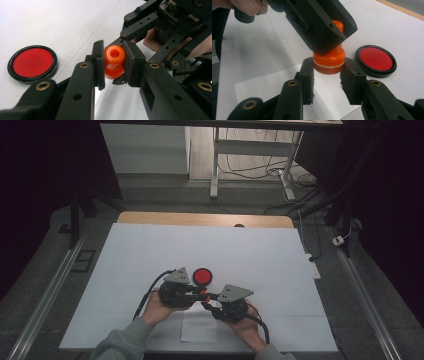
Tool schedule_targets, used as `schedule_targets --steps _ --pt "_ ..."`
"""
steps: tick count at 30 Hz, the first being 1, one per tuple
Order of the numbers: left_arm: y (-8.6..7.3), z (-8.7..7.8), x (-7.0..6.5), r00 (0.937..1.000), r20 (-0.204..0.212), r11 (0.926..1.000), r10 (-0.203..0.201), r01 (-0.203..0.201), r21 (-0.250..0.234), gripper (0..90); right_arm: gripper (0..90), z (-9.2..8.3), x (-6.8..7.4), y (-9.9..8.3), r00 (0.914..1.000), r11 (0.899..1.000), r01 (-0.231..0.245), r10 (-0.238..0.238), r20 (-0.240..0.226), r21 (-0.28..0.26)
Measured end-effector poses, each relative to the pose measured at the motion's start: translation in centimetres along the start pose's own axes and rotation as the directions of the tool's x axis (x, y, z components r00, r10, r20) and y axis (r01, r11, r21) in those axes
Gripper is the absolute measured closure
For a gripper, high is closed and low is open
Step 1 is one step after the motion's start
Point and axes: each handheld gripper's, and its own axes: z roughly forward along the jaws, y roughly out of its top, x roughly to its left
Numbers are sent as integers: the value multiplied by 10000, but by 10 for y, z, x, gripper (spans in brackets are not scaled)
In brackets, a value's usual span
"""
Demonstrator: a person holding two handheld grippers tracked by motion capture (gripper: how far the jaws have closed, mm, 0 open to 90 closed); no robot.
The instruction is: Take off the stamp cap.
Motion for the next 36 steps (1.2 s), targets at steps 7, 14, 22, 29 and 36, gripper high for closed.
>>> schedule_targets --steps 7,14,22,29,36 --pt "0 0 0 10000 -43 10000 17 -17 -43 720 639 1 1 0 10000 10000 -3 3 55 -92" --pt "0 -1 -1 10000 -74 9994 60 -62 -342 720 643 -2 3 1 9990 9996 192 -183 403 -223" --pt "-1 0 -2 9998 -166 9994 113 -118 -321 721 645 -2 4 0 9987 9996 230 -221 460 -187" --pt "-1 0 -2 9998 -189 9993 109 -116 -354 721 646 -2 3 -1 9986 9995 236 -225 479 -219" --pt "-1 -1 -2 9999 -134 9993 53 -58 -375 721 646 -2 4 -1 9984 9993 270 -256 512 -264"
